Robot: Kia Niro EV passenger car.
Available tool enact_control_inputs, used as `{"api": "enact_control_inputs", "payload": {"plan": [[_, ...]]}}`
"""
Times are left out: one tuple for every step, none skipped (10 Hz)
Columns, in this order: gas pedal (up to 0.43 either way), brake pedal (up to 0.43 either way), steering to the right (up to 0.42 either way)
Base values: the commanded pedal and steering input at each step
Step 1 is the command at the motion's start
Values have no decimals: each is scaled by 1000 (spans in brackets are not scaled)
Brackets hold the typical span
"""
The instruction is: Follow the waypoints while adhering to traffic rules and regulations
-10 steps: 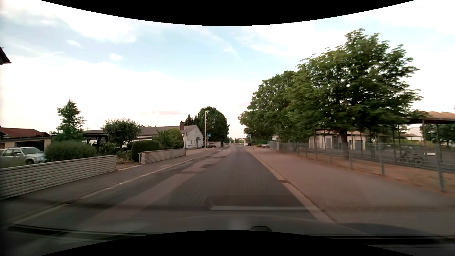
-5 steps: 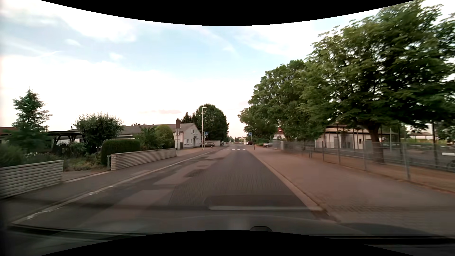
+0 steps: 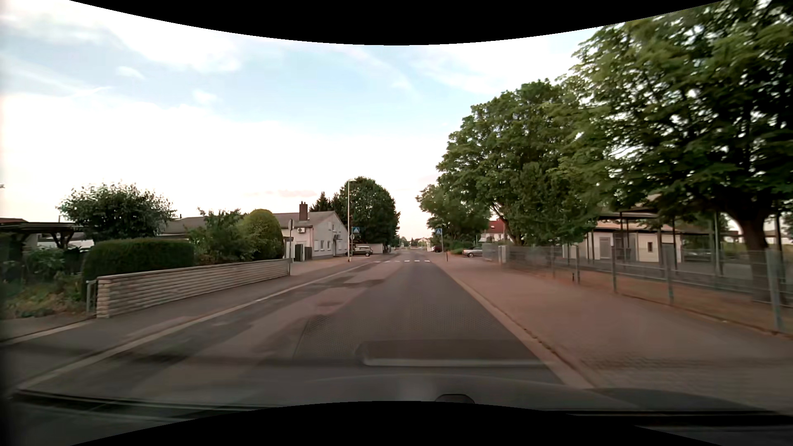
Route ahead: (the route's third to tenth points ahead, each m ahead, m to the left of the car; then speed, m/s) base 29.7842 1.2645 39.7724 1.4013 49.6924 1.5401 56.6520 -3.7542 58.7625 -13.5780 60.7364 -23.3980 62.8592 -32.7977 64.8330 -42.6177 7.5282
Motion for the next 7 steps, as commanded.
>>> {"api": "enact_control_inputs", "payload": {"plan": [[20,0,-8],[0,0,-8],[0,0,-8],[0,0,-8],[0,0,-8],[0,0,-8],[0,0,-8]]}}
